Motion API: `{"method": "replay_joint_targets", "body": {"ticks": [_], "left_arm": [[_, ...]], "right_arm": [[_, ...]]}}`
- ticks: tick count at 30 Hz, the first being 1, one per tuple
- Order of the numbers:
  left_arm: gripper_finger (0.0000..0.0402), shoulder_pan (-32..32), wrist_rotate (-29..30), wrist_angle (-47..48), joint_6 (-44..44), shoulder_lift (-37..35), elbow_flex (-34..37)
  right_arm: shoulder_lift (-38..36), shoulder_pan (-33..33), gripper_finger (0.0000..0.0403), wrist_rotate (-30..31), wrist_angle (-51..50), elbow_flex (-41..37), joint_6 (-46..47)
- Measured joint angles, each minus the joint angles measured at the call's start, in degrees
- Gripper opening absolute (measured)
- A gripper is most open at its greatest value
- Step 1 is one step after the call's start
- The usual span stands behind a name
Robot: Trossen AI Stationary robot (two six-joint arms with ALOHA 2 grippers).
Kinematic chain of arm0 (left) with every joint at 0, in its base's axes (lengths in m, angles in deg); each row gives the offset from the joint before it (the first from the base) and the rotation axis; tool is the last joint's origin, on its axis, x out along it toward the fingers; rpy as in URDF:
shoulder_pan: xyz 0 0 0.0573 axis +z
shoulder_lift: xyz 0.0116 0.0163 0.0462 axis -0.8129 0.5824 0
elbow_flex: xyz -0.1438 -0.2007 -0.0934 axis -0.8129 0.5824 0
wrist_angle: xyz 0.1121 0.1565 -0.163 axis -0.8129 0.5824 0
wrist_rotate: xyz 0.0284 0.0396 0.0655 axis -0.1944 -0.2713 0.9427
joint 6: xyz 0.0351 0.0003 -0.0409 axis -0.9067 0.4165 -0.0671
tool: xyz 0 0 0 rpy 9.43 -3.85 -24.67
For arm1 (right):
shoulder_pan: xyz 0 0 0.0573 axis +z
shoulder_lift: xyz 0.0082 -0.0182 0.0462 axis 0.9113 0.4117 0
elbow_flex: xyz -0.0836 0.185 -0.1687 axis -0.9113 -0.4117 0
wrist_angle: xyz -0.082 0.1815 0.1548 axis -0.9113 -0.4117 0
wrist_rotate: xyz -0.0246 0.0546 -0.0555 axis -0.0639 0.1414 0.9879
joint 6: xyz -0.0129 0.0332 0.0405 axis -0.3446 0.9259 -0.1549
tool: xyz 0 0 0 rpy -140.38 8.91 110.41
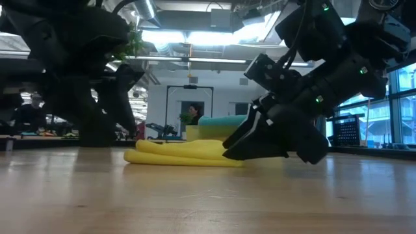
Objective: Fold microfiber towels
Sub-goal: Fold the yellow microfiber cloth
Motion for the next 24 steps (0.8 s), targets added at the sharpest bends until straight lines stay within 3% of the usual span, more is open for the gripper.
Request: {"method": "replay_joint_targets", "body": {"ticks": [8, 18, 24], "left_arm": [[0.0209, 0.01, 2.55, -0.42, -10.57, 2.31, 0.00], [0.0214, 0.10, 10.24, -8.08, -19.71, 8.09, 0.00], [0.0212, 0.03, 11.20, -8.24, -21.00, 9.68, -0.13]], "right_arm": [[0.02, -0.02, 0.0235, 0.00, 0.00, -0.02, 1.06], [0.02, -0.02, 0.0235, 0.00, -0.24, -0.02, 1.16], [0.02, -0.02, 0.0235, 0.00, -0.35, -0.02, 1.18]]}}
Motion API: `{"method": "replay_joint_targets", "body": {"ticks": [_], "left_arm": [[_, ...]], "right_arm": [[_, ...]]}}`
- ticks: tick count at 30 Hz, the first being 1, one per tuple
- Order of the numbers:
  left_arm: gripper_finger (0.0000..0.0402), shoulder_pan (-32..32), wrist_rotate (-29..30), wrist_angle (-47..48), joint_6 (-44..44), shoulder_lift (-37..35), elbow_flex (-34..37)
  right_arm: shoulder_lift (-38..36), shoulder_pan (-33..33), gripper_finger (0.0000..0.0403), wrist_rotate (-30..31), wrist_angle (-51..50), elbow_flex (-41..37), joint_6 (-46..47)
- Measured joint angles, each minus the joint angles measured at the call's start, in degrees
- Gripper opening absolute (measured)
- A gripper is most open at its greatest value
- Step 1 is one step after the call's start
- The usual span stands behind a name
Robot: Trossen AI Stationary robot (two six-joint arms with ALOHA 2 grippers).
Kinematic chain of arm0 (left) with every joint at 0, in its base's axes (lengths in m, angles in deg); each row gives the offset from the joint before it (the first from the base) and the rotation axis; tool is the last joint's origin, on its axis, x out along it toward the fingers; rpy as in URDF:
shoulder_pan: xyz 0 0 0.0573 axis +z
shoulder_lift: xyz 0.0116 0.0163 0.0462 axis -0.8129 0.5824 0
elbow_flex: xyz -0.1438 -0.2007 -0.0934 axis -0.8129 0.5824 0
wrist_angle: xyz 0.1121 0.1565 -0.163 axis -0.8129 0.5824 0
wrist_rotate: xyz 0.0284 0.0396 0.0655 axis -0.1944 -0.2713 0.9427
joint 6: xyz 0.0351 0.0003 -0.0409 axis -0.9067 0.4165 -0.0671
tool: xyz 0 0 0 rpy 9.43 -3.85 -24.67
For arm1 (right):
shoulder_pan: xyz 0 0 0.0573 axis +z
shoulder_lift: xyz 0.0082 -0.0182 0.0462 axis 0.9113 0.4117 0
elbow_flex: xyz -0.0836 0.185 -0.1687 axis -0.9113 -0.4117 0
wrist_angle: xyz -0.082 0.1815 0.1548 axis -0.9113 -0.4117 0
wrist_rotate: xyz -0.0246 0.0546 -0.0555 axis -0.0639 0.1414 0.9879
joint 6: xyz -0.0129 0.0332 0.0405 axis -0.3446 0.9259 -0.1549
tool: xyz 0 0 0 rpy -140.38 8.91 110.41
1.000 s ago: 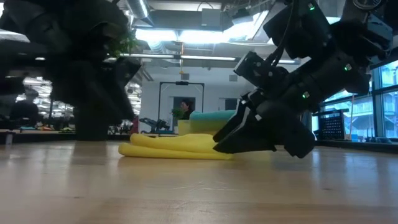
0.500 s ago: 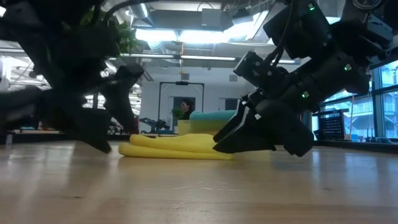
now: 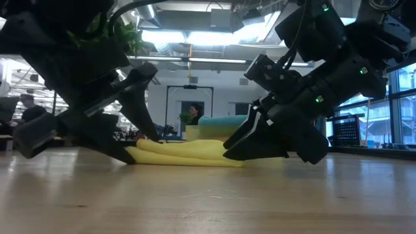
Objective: Fold microfiber towels
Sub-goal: Fold the yellow microfiber cloth
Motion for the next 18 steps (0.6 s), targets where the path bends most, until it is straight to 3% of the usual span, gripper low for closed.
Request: {"method": "replay_joint_targets", "body": {"ticks": [10, 18], "left_arm": [[0.0202, 0.02, -0.09, 0.82, -4.23, 1.12, -0.07], [0.0117, 0.02, -1.08, 1.36, -4.44, 1.34, 0.04]], "right_arm": [[0.00, 0.00, 0.0235, -0.04, -0.26, 0.00, 0.00], [0.00, 0.02, 0.0235, -0.15, -0.33, 0.00, -0.06]]}}
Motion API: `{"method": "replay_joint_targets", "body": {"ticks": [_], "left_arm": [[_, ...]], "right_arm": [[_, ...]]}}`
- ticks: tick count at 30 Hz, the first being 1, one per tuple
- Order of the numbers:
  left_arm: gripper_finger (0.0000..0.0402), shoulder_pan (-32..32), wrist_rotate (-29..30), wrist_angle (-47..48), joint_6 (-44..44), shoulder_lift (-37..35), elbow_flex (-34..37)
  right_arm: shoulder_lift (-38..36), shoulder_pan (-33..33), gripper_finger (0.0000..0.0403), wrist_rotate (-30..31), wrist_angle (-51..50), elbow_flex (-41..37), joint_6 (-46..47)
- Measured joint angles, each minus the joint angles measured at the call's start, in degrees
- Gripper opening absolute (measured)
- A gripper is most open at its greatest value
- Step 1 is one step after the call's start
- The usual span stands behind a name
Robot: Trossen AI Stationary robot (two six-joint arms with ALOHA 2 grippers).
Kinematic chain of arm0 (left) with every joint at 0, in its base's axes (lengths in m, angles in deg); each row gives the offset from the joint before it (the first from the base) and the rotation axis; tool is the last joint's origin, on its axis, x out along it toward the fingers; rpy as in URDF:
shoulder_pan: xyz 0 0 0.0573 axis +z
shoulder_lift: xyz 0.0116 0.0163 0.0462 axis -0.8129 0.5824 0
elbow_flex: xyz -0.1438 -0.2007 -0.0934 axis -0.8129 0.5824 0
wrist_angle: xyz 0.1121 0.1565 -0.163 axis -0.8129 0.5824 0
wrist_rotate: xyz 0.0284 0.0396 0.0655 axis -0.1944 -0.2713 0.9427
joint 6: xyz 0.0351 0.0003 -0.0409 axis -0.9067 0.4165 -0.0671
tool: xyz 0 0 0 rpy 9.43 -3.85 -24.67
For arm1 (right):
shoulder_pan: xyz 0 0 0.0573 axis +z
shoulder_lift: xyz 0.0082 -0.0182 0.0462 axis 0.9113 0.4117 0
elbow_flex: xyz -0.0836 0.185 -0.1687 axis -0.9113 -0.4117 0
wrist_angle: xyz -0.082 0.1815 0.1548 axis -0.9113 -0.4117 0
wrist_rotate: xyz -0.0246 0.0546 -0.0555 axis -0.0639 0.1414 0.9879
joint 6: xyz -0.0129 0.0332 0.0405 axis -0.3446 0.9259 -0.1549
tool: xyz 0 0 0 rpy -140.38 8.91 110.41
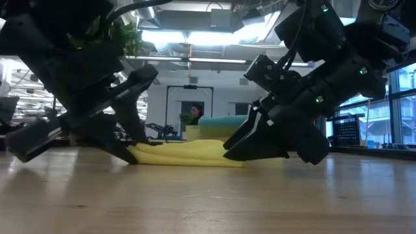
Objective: Fold microfiber towels
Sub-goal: Fold the yellow microfiber cloth
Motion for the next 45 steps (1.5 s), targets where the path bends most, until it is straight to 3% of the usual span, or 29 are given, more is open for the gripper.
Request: {"method": "replay_joint_targets", "body": {"ticks": [8, 15, 19, 28, 45], "left_arm": [[0.0008, 0.23, 0.17, -0.23, 2.80, 0.07, 0.13], [0.0002, 1.26, -0.03, -1.01, 11.51, -1.12, 0.37], [0.0001, 1.38, -1.01, -1.02, 13.82, -4.40, 0.43], [0.0000, 4.28, -10.32, -1.73, 20.98, -10.39, 0.31], [0.0000, 10.44, -20.81, -4.70, 30.47, -10.95, 0.20]], "right_arm": [[-2.14, 1.63, 0.0235, -1.67, 0.55, -0.09, -1.98], [-5.83, 5.55, 0.0235, -1.39, 5.22, 0.05, -4.61], [-5.70, 8.21, 0.0235, -1.43, 1.31, 0.02, -9.51], [-5.68, 9.55, 0.0235, 6.98, -10.83, 0.00, -12.30], [-2.35, 9.14, 0.0235, 7.85, -6.40, 0.04, -13.93]]}}
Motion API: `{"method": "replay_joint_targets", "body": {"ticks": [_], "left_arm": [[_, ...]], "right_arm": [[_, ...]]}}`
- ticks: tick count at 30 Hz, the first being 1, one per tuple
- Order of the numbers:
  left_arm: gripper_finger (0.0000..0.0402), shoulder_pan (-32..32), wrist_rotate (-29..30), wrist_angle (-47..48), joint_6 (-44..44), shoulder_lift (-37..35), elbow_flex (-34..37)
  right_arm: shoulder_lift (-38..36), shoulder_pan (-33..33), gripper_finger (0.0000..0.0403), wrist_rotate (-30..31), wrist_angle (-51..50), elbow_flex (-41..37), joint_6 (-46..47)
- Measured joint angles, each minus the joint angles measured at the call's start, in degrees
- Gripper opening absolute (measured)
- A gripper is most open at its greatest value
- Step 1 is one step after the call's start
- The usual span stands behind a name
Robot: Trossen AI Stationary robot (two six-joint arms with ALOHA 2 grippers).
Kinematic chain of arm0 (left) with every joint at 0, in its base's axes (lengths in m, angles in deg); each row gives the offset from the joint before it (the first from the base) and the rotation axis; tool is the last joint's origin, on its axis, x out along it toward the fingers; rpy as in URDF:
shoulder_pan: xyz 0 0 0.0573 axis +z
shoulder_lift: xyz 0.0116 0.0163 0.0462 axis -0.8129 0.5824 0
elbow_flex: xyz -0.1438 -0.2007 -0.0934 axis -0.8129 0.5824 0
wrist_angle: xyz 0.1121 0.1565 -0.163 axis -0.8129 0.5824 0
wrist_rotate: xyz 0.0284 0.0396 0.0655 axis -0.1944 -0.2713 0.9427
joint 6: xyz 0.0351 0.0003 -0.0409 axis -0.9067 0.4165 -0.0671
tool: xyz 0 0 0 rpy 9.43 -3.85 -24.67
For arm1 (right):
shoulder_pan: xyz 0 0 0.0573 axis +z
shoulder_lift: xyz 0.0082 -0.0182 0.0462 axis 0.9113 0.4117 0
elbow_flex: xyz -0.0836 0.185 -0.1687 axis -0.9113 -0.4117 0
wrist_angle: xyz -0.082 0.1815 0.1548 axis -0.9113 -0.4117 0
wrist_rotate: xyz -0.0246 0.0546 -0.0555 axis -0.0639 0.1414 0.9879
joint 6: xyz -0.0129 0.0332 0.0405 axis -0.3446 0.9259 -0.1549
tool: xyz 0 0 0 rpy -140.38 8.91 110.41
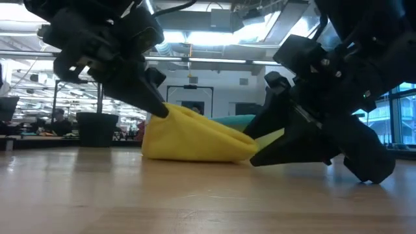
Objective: Fold microfiber towels
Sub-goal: Fold the yellow microfiber cloth
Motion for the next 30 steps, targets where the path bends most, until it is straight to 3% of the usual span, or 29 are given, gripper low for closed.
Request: {"method": "replay_joint_targets", "body": {"ticks": [12, 17, 24, 26, 30], "left_arm": [[0.0000, 0.05, -1.63, -2.59, -0.12, -0.02, -0.02], [0.0000, -0.08, -1.69, -2.50, 0.02, -0.04, -0.02], [0.0000, -0.47, -0.21, 2.46, 1.12, -0.07, -0.11], [0.0000, -1.25, 0.08, 4.02, 1.21, -0.07, -0.19], [0.0000, -4.16, -1.22, 5.78, 1.46, -0.07, -0.28]], "right_arm": [[0.52, 0.04, 0.0221, 5.66, 1.42, 0.10, -2.26], [0.52, 0.53, 0.0159, 5.94, 1.54, 0.12, -2.79], [0.58, 1.80, 0.0022, 4.66, 1.83, 0.07, -2.36], [0.67, 2.13, 0.0014, 3.79, 2.51, 0.07, -1.25], [0.67, 2.23, 0.0009, -3.92, 2.93, 1.29, 3.44]]}}
